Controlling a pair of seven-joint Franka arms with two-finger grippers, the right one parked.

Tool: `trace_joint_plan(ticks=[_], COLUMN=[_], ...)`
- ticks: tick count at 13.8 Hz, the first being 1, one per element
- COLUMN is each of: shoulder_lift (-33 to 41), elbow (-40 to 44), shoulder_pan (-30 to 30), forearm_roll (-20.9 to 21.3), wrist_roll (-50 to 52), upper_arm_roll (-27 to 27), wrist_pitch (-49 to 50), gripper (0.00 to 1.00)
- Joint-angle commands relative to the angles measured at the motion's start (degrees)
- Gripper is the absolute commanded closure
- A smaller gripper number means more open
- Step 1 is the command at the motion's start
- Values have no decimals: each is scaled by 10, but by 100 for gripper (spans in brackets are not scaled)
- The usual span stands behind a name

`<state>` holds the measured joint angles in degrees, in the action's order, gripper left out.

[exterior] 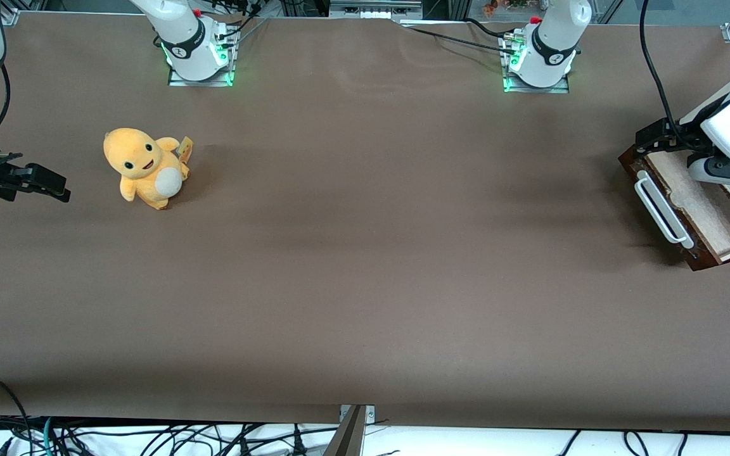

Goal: Open lower drawer with left arm only

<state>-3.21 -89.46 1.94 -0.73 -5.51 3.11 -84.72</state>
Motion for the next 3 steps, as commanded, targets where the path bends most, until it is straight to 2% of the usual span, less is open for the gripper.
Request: trace_joint_plan(ticks=[1,3], shoulder_lift=[-7,-7], elbow=[16,15], shoulder_pan=[-2,-2], forearm_roll=[9,9], wrist_roll=[8,8], upper_arm_roll=[3,3], wrist_pitch=[11,12], gripper=[0,0])
